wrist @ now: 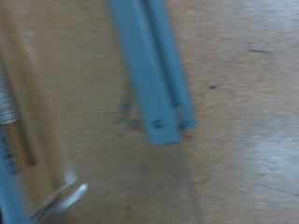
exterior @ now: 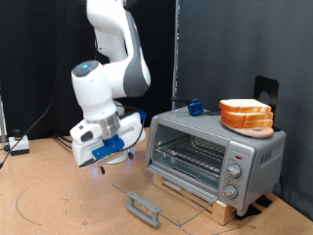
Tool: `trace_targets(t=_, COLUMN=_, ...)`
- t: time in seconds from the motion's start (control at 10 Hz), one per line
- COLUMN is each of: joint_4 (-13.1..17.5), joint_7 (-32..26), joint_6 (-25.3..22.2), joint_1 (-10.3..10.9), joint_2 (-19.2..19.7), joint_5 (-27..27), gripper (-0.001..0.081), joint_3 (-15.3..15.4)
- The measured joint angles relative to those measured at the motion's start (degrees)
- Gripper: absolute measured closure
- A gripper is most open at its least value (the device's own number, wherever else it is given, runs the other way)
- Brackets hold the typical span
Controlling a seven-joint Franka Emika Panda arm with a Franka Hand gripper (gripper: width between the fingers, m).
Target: Make a piece of toast with the oven
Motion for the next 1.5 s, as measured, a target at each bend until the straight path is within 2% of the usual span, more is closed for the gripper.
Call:
trace_targets(t=0.1, joint_4=0.4, joint_7=-2.4, joint_6=-3.6, joint_1=0.0, joint_2=-2.1, joint_5=1.7, gripper=-0.0001, joint_3=-0.9)
trace_targets(t=0.3, joint_4=0.5, joint_7=-3.1, joint_6=-7.4, joint_1=-0.3, joint_2=-6.4, joint_5=2.0, gripper=-0.0001, joint_3=-1.5)
trace_targets(t=0.5, joint_4=-0.8, joint_7=-0.9, joint_6=-7.8, joint_1=-0.7, joint_2=-11.2, joint_5=0.7, gripper=-0.0001, joint_3=-1.3)
trace_targets(t=0.6, joint_4=-0.8, joint_7=-0.9, joint_6=-7.8, joint_1=-0.7, joint_2=-11.0, joint_5=0.7, gripper=-0.0001, joint_3=-1.4)
trace_targets(t=0.8, joint_4=-0.4, joint_7=-10.7, joint_6=-8.9, joint_1=1.1, joint_2=-11.9, joint_5=5.9, gripper=-0.0001, joint_3=-1.6)
trace_targets(t=1.0, joint_4=-0.1, joint_7=-19.6, joint_6=-11.5, joint_1=3.6, joint_2=-14.8, joint_5=10.1, gripper=-0.0001, joint_3=-1.5)
trace_targets(t=1.4, joint_4=-0.1, joint_7=-30.2, joint_6=-16.1, joint_1=7.4, joint_2=-20.8, joint_5=10.9, gripper=-0.0001, joint_3=-0.4)
trace_targets(t=1.5, joint_4=-0.2, joint_7=-31.1, joint_6=-17.4, joint_1=7.9, joint_2=-22.4, joint_5=10.3, gripper=-0.0001, joint_3=0.6)
